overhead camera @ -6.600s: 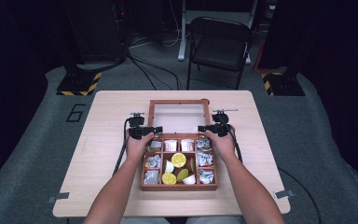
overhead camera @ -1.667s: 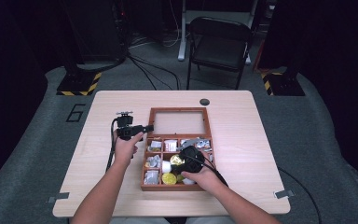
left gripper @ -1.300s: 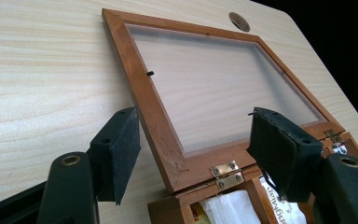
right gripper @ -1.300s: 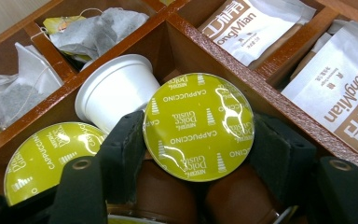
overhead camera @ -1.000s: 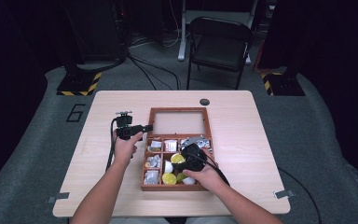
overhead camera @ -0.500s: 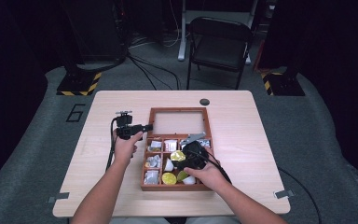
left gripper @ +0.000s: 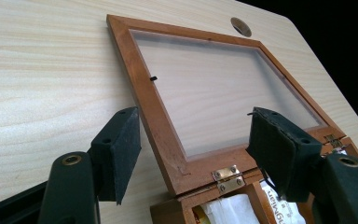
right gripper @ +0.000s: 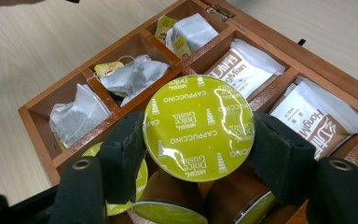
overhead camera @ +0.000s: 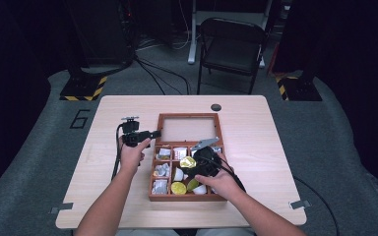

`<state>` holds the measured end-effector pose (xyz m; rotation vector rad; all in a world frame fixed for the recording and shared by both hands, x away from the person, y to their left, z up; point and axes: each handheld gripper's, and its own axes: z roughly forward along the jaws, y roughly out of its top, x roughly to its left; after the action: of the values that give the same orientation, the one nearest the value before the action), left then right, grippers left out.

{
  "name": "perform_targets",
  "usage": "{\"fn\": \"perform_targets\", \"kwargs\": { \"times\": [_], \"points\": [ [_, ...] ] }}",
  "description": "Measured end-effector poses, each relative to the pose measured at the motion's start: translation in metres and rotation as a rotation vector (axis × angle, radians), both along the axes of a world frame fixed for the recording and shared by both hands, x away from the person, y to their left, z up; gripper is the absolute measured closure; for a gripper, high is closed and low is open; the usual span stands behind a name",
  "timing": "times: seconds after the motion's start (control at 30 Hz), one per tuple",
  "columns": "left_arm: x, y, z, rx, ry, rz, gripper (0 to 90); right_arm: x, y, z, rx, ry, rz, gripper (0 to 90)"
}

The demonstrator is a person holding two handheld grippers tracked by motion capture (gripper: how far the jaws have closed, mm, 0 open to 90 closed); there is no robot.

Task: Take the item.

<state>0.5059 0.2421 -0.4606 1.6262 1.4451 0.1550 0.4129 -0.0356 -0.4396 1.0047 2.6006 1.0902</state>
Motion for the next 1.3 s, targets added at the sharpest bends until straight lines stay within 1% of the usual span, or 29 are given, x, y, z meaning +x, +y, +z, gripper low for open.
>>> {"fn": "perform_targets", "kwargs": {
  "times": [0.03, 0.07, 0.13, 0.17, 0.23, 0.3, 0.33, 0.37, 0.43, 0.5, 0.53, 0.67, 0.7, 0.73, 0.77, 0.87, 0.93, 1.0, 1.1, 1.17, 1.2, 1.27, 1.3],
  "points": [
    [0.000, 0.000, 0.000, 0.001, 0.001, 0.001, 34.0, 0.001, -0.001, 0.001, 0.000, -0.007, 0.004, 37.0],
    [0.000, 0.000, 0.000, 0.002, 0.000, 0.002, 34.0, 0.000, -0.001, 0.003, 0.001, -0.002, -0.002, 37.0],
    [0.000, 0.001, 0.000, 0.004, -0.002, 0.001, 34.0, 0.001, -0.004, 0.005, 0.003, -0.019, 0.005, 37.0],
    [0.000, 0.001, 0.000, 0.002, 0.000, 0.000, 34.0, 0.001, -0.005, 0.006, 0.008, -0.014, -0.001, 37.0],
    [0.000, 0.001, 0.001, 0.000, -0.004, 0.003, 34.0, 0.003, -0.009, 0.010, 0.009, -0.020, -0.006, 37.0],
    [0.000, 0.001, 0.001, -0.009, 0.002, 0.012, 34.0, 0.004, -0.013, 0.013, 0.011, -0.023, -0.019, 37.0],
    [0.000, 0.001, 0.001, -0.007, 0.001, 0.012, 34.1, 0.004, -0.016, 0.015, 0.015, -0.020, -0.026, 37.0],
    [0.000, 0.002, 0.001, -0.001, -0.001, 0.007, 34.1, 0.005, -0.019, 0.016, 0.014, -0.030, -0.033, 37.0],
    [0.000, 0.002, 0.001, -0.002, 0.000, 0.007, 34.1, 0.007, -0.025, 0.019, 0.016, -0.035, -0.044, 37.0],
    [0.000, 0.003, 0.001, 0.000, -0.002, 0.003, 34.1, 0.010, -0.034, 0.022, 0.018, -0.046, -0.067, 37.0],
    [0.000, 0.003, 0.002, 0.000, -0.002, 0.002, 34.1, 0.010, -0.037, 0.023, 0.015, -0.038, -0.080, 37.0],
    [0.000, 0.004, 0.002, -0.004, -0.003, 0.011, 34.1, 0.017, -0.058, 0.024, 0.023, -0.055, -0.130, 37.0],
    [0.000, 0.003, 0.002, -0.007, -0.004, 0.017, 34.1, 0.018, -0.064, 0.025, 0.022, -0.053, -0.150, 36.9],
    [0.000, 0.003, 0.002, -0.009, 0.001, 0.022, 34.1, 0.019, -0.068, 0.025, 0.020, -0.059, -0.157, 36.9],
    [0.000, 0.003, 0.002, -0.011, 0.001, 0.022, 34.1, 0.019, -0.072, 0.025, 0.022, -0.054, -0.179, 37.0],
    [0.000, 0.005, 0.002, -0.002, 0.000, 0.012, 34.2, 0.023, -0.087, 0.025, 0.011, -0.079, -0.201, 36.9],
    [0.000, 0.006, 0.002, -0.001, -0.001, 0.012, 34.3, 0.024, -0.096, 0.025, 0.009, -0.073, -0.232, 36.9],
    [0.000, 0.006, 0.003, 0.000, -0.001, 0.015, 34.3, 0.027, -0.107, 0.023, 0.006, -0.079, -0.257, 37.0],
    [0.000, 0.007, 0.003, -0.003, -0.006, 0.018, 34.2, 0.030, -0.123, 0.019, 0.003, -0.075, -0.299, 36.9],
    [0.000, 0.006, 0.003, -0.009, -0.002, 0.026, 34.3, 0.032, -0.133, 0.016, -0.005, -0.072, -0.326, 37.0],
    [0.000, 0.007, 0.003, -0.003, -0.003, 0.020, 34.2, 0.033, -0.139, 0.014, -0.007, -0.076, -0.337, 36.9],
    [0.000, 0.007, 0.003, -0.005, -0.002, 0.022, 34.3, 0.035, -0.148, 0.011, -0.010, -0.067, -0.370, 36.9],
    [0.000, 0.006, 0.003, -0.009, 0.002, 0.026, 34.3, 0.036, -0.154, 0.008, -0.017, -0.076, -0.375, 37.0]
  ]
}}
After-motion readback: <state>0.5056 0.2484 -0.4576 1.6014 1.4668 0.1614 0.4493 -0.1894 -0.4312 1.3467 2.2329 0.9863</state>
